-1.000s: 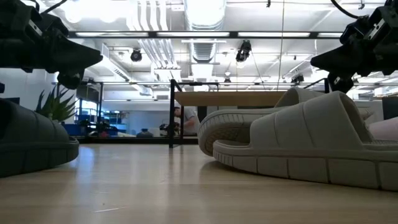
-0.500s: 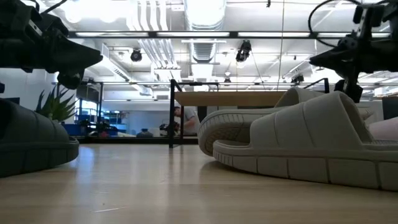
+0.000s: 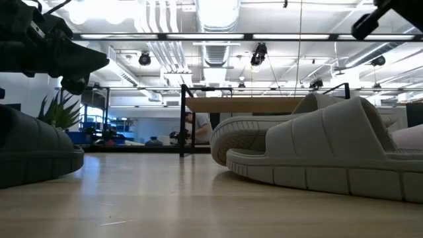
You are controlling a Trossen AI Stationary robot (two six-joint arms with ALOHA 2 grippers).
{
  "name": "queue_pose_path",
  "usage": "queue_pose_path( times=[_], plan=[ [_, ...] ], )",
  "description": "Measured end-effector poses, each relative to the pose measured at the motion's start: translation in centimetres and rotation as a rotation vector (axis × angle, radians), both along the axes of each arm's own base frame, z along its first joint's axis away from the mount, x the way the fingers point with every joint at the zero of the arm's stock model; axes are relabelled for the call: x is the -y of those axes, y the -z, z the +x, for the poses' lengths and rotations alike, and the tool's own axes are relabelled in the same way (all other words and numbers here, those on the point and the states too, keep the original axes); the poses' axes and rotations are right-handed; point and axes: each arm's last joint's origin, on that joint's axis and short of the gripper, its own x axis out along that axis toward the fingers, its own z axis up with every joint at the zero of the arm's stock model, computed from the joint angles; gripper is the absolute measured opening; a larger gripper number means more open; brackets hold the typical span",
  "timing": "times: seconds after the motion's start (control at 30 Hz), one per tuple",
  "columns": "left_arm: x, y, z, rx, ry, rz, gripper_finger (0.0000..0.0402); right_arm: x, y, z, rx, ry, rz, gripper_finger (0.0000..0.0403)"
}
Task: Pick and place slides into the shelf
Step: Put the gray left slipper on the shelf
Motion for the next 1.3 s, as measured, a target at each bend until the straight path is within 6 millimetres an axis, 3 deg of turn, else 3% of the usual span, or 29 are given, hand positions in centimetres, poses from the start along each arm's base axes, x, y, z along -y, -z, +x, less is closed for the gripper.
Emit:
queue_pose_path(
  times=[0.33,0.53,0.63,0.8,1.03,1.3],
  plan=[
    [0.0,0.0,0.0,0.000,0.000,0.000,0.0051,-1.8,-4.7,6.1,-0.385,-0.113,-0.057,0.0013],
    [-0.1,0.0,0.0,0.000,-0.019,0.001,0.0051,-1.9,-5.8,7.8,-0.824,-0.099,0.097,0.0013],
    [-0.1,0.0,0.0,0.003,-0.043,0.001,0.0051,-1.9,-6.5,8.7,-0.947,-0.052,0.195,0.0013],
    [-0.1,-0.3,0.0,0.033,-0.039,-0.033,0.0051,-2.3,-7.9,10.7,-1.005,-0.061,0.318,0.0013],
    [-0.1,-1.3,-0.1,0.204,-0.009,-0.602,0.0051,-2.8,-9.8,13.9,-1.004,-0.025,0.098,0.0013],
    [-0.2,-1.4,-0.1,0.219,-0.018,-0.624,0.0051,-2.5,-11.1,18.3,-1.019,0.047,0.046,0.0013]
  ],
)
